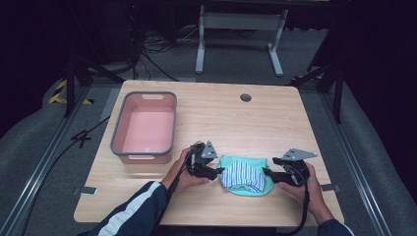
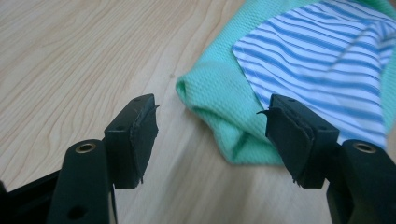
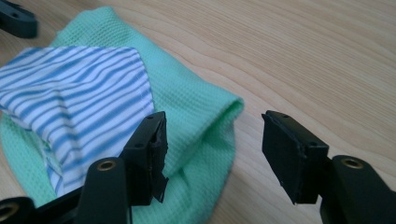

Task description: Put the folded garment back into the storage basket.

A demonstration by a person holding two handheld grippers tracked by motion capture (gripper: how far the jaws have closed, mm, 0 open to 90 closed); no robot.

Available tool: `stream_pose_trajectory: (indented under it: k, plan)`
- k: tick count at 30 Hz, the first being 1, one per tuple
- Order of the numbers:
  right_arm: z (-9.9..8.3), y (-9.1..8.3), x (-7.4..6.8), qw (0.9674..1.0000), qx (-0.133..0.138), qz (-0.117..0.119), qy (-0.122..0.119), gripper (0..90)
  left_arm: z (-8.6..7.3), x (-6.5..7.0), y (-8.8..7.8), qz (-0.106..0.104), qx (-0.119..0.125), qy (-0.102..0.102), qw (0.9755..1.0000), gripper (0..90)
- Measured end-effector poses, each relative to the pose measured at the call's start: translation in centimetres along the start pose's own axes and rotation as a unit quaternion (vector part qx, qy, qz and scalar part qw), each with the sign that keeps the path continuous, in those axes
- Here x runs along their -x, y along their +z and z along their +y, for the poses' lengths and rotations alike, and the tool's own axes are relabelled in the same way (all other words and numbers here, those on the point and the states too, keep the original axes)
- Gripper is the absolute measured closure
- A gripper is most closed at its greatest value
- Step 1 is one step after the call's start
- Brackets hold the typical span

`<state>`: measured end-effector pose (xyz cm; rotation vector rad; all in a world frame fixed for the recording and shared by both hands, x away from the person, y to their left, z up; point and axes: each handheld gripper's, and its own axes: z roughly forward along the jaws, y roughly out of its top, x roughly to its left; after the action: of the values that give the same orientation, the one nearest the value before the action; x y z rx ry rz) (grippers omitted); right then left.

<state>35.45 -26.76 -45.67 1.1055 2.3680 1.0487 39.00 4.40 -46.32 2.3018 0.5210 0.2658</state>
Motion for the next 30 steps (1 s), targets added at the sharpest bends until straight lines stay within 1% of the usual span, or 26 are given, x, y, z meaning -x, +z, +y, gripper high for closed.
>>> stream_pose_trajectory:
  k: [1,2,3,4,6,8,9,11,13,15,17,19,20,21,22,23,25,27,30]
  plan:
    - [0.2,0.3,-0.1,1.0000,-0.005,0.000,-0.001,41.4,0.1,0.0,0.5,0.000,-0.007,0.001,1.0000,34.2]
    - [0.3,0.7,-0.2,0.9999,-0.012,-0.005,-0.004,41.3,0.1,0.1,0.8,0.001,-0.009,0.002,1.0000,34.1]
    - [0.3,0.9,-0.3,0.9999,-0.013,-0.006,-0.003,41.3,0.0,0.1,1.2,-0.001,-0.012,0.002,0.9999,33.9]
    - [0.3,1.1,-0.3,0.9999,-0.016,-0.004,-0.001,41.1,0.0,0.1,1.4,-0.003,-0.016,-0.002,0.9999,33.5]
    - [0.2,1.4,-0.5,0.9997,-0.023,-0.009,-0.002,39.8,0.0,-0.1,1.9,-0.002,-0.017,-0.002,0.9999,32.0]
    - [0.1,1.7,-0.5,0.9995,-0.027,-0.013,-0.001,38.1,-0.1,-0.3,2.1,-0.011,-0.014,-0.008,0.9998,31.1]
    - [0.1,1.8,-0.6,0.9995,-0.030,-0.013,0.005,37.3,-0.2,-0.5,2.1,-0.016,-0.013,-0.014,0.9997,30.2]
    - [-0.1,2.1,-0.6,0.9992,-0.037,-0.015,0.007,35.2,-0.2,-0.7,2.2,-0.021,-0.011,-0.019,0.9995,29.1]
    - [-0.4,2.2,-0.5,0.9991,-0.038,-0.011,0.013,34.5,-0.2,-0.8,2.3,-0.029,-0.014,-0.023,0.9992,29.3]
    - [-0.6,2.2,-0.4,0.9991,-0.033,-0.010,0.024,33.3,-0.2,-0.9,2.3,-0.029,-0.012,-0.023,0.9992,29.2]
    - [-0.7,2.2,-0.4,0.9992,-0.034,-0.011,0.019,34.9,-0.2,-0.9,2.3,-0.032,-0.014,-0.021,0.9992,29.7]
    - [-0.7,2.1,-0.6,0.9994,-0.031,-0.003,0.015,41.4,-0.2,-0.9,2.3,-0.034,-0.014,-0.019,0.9991,30.9]
    - [-0.7,2.1,-0.6,0.9995,-0.031,0.003,0.011,45.8,-0.2,-0.8,2.3,-0.041,-0.009,-0.015,0.9990,32.6]
    - [-0.7,2.0,-0.8,0.9995,-0.029,0.007,0.006,50.0,-0.2,-0.8,2.2,-0.046,-0.010,-0.013,0.9988,38.7]
    - [-0.7,2.0,-0.9,0.9995,-0.029,0.009,0.006,52.8,-0.2,-0.7,2.2,-0.048,-0.011,-0.010,0.9987,42.1]
    - [-0.7,2.0,-0.9,0.9995,-0.028,0.011,0.006,55.6,-0.2,-0.7,2.1,-0.052,-0.011,-0.012,0.9985,44.7]
    - [-0.7,1.9,-1.1,0.9995,-0.027,0.016,0.005,61.4,-0.1,-0.6,2.1,-0.061,-0.008,-0.005,0.9981,55.0]
    - [-0.7,1.9,-1.3,0.9993,-0.029,0.022,0.004,67.9,-0.1,-0.5,2.1,-0.068,-0.005,-0.010,0.9976,62.4]
    - [-0.6,1.9,-1.5,0.9994,-0.028,0.022,0.003,73.7,-0.2,-0.7,2.1,-0.080,-0.005,-0.011,0.9967,72.0]
